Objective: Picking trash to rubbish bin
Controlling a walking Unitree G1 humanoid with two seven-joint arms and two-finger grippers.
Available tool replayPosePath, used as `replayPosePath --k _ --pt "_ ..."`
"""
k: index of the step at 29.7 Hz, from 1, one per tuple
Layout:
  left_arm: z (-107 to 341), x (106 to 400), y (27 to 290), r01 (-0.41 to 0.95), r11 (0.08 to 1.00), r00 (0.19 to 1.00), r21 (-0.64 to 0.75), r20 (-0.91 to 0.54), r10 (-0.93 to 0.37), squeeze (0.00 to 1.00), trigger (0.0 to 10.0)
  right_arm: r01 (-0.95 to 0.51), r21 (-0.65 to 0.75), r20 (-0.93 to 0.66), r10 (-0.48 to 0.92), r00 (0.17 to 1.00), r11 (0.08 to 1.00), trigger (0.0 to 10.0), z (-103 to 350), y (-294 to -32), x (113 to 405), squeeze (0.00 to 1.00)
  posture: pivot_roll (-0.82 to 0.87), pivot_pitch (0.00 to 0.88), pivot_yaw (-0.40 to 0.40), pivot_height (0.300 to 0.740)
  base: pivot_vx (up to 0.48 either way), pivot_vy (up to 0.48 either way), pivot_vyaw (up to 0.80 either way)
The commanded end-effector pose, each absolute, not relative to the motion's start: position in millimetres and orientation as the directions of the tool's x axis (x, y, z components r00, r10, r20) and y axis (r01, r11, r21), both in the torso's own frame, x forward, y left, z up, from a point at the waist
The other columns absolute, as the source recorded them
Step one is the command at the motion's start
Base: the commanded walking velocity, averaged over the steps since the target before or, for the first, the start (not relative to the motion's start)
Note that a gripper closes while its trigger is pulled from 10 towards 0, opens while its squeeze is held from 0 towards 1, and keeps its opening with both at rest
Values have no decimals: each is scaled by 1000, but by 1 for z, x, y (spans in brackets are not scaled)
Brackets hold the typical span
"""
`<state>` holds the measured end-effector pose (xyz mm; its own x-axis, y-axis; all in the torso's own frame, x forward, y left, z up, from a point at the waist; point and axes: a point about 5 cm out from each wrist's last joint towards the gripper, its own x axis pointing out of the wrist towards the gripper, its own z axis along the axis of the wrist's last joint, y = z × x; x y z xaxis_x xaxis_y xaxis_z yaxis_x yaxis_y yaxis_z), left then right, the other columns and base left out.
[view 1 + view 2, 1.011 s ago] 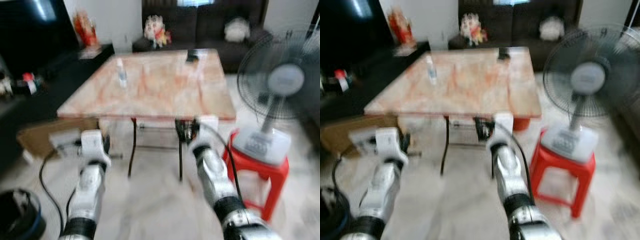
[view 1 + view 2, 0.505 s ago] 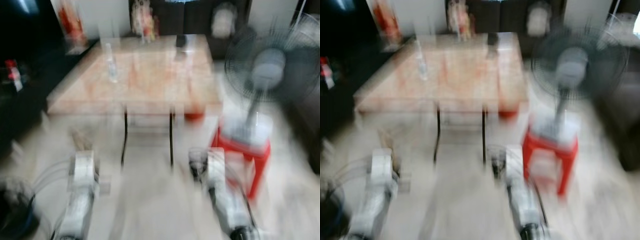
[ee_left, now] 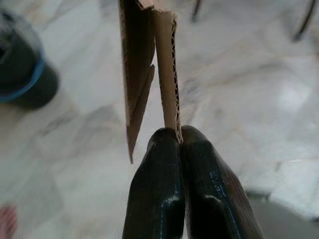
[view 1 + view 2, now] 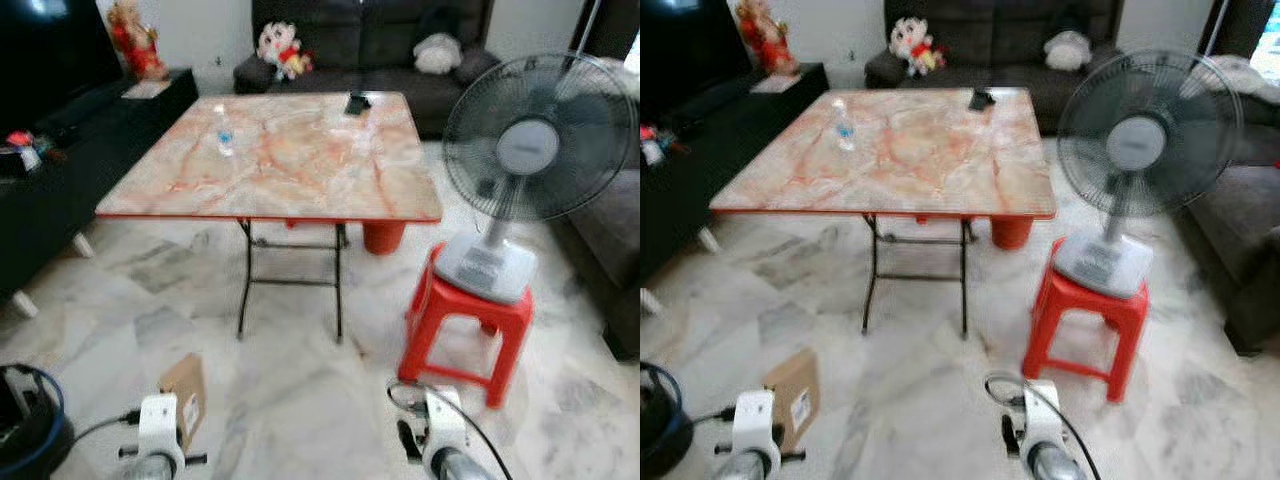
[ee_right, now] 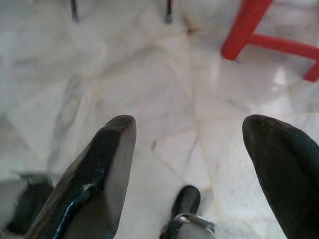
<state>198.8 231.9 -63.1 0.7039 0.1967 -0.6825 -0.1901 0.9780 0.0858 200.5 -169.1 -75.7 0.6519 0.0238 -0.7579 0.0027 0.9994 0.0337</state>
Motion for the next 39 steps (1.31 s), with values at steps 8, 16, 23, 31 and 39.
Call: replayPosePath --k 8,16,23,31,39 --pt "-69 187 236 -198 973 660 121 -717 224 0 10000 -7 27 -780 26 625 1000 10000 -79 -164 195 0 76 0 61 740 0 0 800" --pt "-70 186 237 -208 970 657 122 -717 231 0 10000 -8 19 -784 20 620 1000 10000 -80 -166 194 0 77 0 56 740 0 0 800" --pt "-67 192 236 -215 968 674 126 -698 241 0 10000 -8 23 -779 23 626 1000 10000 -79 -166 196 0 78 0 54 740 0 0 794" --pt "-66 194 236 -219 969 681 117 -692 238 0 10000 6 44 -774 30 633 999 10000 -78 -165 197 0 79 0 54 740 0 0 95" --pt "-66 194 234 -225 969 685 105 -690 234 0 10000 2 54 -772 41 635 999 10000 -78 -164 198 0 79 0 53 740 0 0 0"
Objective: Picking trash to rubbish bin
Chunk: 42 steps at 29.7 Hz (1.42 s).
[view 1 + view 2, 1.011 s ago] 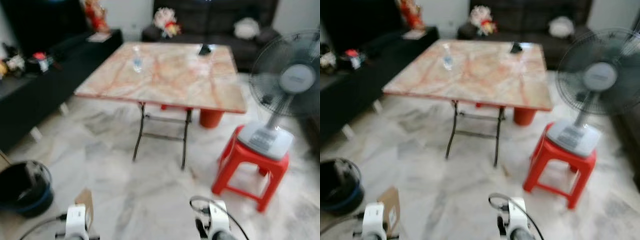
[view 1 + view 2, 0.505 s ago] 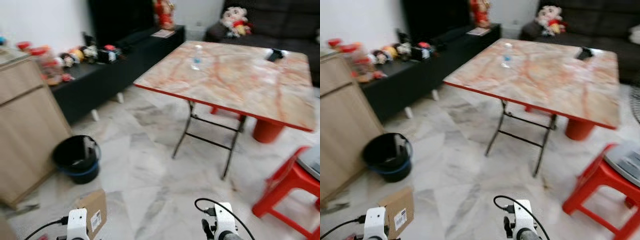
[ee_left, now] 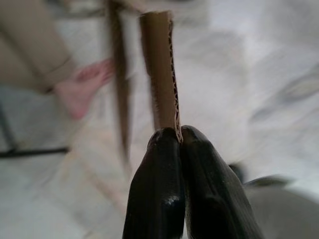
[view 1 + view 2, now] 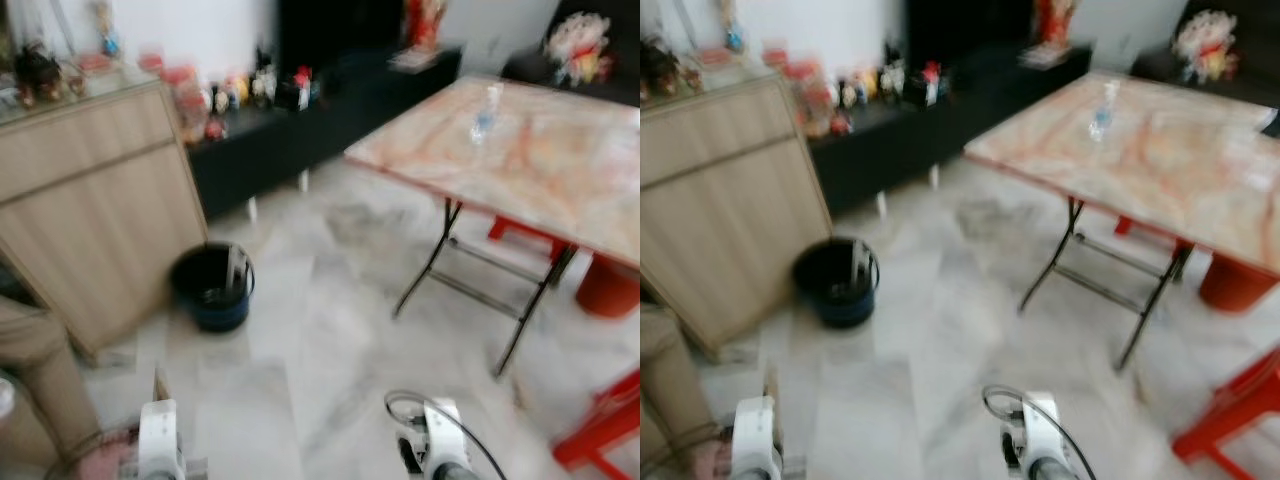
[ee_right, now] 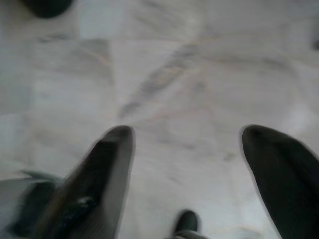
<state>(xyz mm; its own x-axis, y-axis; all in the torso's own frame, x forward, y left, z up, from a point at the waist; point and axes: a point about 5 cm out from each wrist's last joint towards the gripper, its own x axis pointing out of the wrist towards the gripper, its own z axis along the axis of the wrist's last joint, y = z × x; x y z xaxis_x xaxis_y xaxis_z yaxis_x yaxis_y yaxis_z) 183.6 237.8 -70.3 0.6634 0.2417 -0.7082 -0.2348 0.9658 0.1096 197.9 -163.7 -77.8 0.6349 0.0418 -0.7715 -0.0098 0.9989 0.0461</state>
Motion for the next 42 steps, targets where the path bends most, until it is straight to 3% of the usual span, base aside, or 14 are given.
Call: replayPosePath --k 1,9,20,42 --pt "-66 195 234 -226 968 685 106 -689 235 0 10000 2 53 -771 40 635 999 10000 -78 -164 198 0 79 0 53 740 0 0 0" --pt "-64 198 232 -235 966 693 103 -679 241 0 10000 -11 52 -765 47 642 999 10000 -76 -163 202 0 60 0 42 740 62 0 0" --pt "-64 200 231 -237 966 691 102 -681 242 0 10000 -38 28 -764 46 644 999 10000 -75 -165 204 0 59 0 39 740 391 0 0" --pt "-65 196 233 -254 962 687 100 -682 253 0 10000 -52 31 -763 57 644 998 10000 -75 -162 204 0 84 17 32 740 392 0 319"
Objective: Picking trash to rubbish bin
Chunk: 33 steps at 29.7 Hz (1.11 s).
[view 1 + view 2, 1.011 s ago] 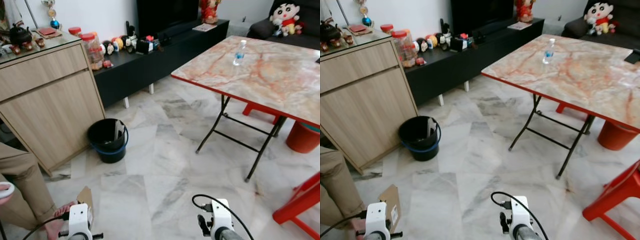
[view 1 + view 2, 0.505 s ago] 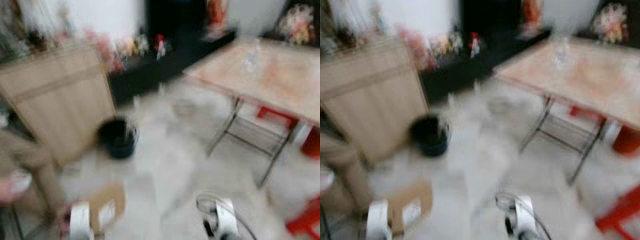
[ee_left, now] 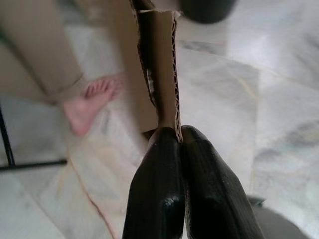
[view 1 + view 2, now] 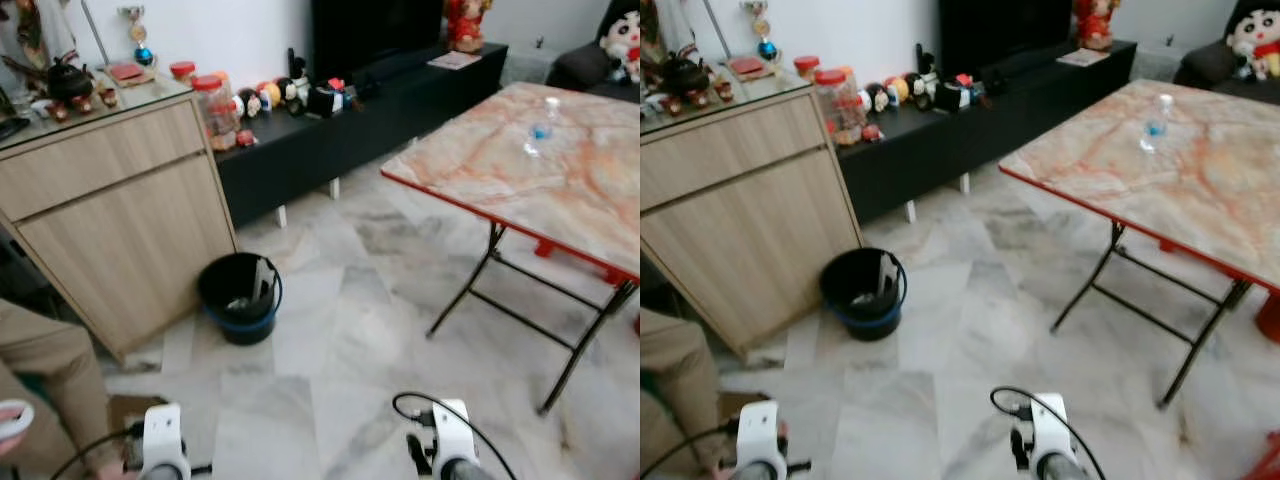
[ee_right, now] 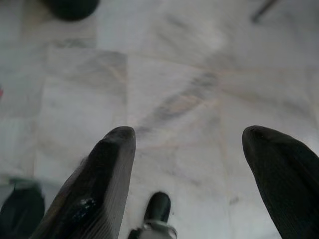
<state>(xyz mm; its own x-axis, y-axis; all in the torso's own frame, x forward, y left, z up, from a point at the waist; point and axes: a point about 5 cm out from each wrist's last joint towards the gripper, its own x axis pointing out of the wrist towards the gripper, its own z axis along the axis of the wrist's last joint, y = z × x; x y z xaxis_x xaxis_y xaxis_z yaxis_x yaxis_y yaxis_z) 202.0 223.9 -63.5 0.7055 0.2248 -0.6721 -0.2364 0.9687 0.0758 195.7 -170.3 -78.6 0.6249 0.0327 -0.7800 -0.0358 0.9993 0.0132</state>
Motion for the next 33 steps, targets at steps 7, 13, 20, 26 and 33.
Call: replayPosePath --k 7,13,20,26,33 --pt "-64 196 235 -259 961 689 100 -678 256 0 10000 -36 42 -768 55 638 998 10000 -76 -161 203 0 88 18 32 740 393 0 339" --pt "-64 196 236 -258 960 688 103 -678 258 0 10000 -46 40 -768 60 638 998 10000 -76 -159 203 0 90 12 41 740 391 0 0" --pt "-62 198 239 -258 960 696 107 -668 262 0 10000 -48 43 -767 64 638 998 10000 -76 -157 203 0 99 8 45 740 392 0 0" --pt "-62 198 240 -256 960 700 109 -664 262 0 10000 -46 61 -766 76 638 997 10000 -76 -155 203 0 99 6 48 740 391 0 0" --pt "-62 196 240 -247 963 706 109 -660 256 0 10000 -58 58 -765 81 639 997 10000 -76 -153 203 0 101 0 52 740 393 0 0"
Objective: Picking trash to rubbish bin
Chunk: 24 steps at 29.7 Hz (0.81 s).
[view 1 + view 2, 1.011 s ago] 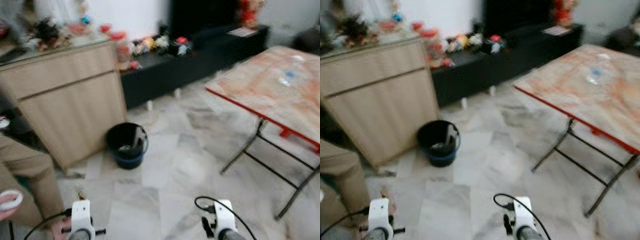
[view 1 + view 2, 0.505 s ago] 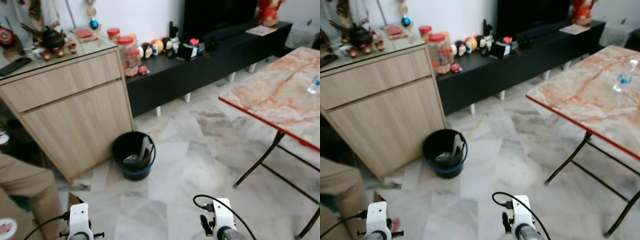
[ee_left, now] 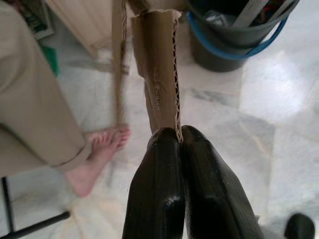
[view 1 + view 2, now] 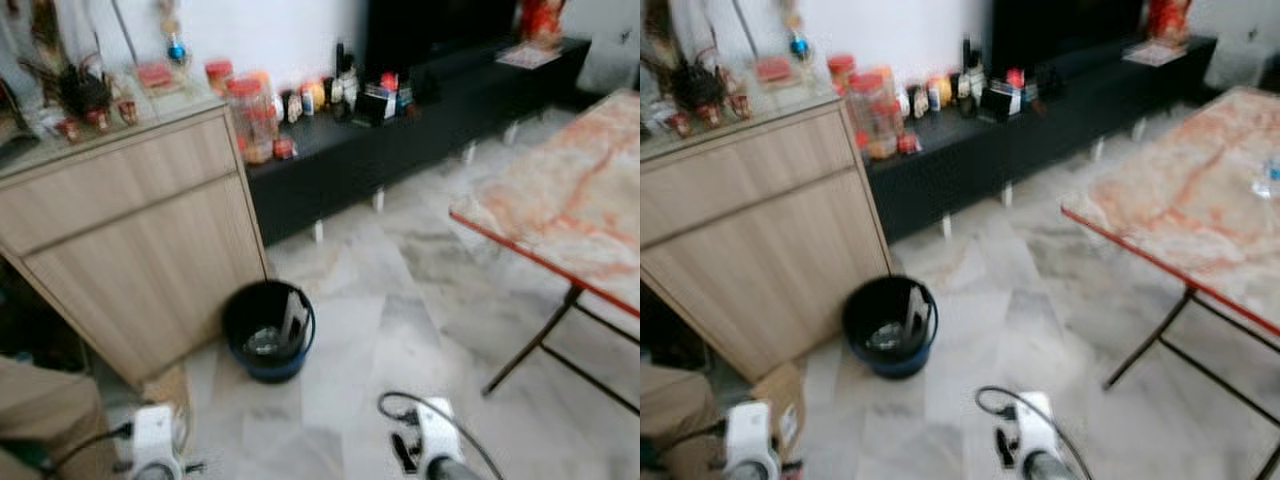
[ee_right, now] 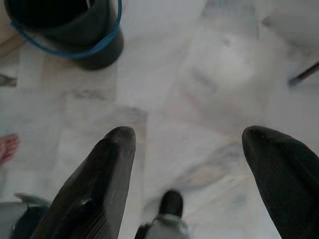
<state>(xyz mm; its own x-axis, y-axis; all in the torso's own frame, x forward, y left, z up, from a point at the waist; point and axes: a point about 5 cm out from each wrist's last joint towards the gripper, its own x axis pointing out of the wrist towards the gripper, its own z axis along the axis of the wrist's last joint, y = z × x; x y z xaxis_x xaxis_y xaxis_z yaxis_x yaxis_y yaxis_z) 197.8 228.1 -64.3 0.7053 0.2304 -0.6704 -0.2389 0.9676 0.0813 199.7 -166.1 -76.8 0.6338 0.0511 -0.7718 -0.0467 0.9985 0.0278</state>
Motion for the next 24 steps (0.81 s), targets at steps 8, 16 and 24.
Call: replayPosePath --k 8,16,24 --pt "-61 199 239 -236 966 714 108 -655 247 0 10000 -87 40 -765 87 638 995 10000 -76 -151 202 0 103 0 59 740 392 0 186" --pt "-59 202 238 -225 968 722 109 -649 240 0 10000 -57 57 -765 81 639 997 10000 -76 -151 202 0 104 0 62 740 394 0 400" --pt "-58 203 238 -218 970 726 108 -646 235 0 10000 -66 54 -767 83 636 996 10000 -77 -151 201 0 105 0 62 740 393 0 0"
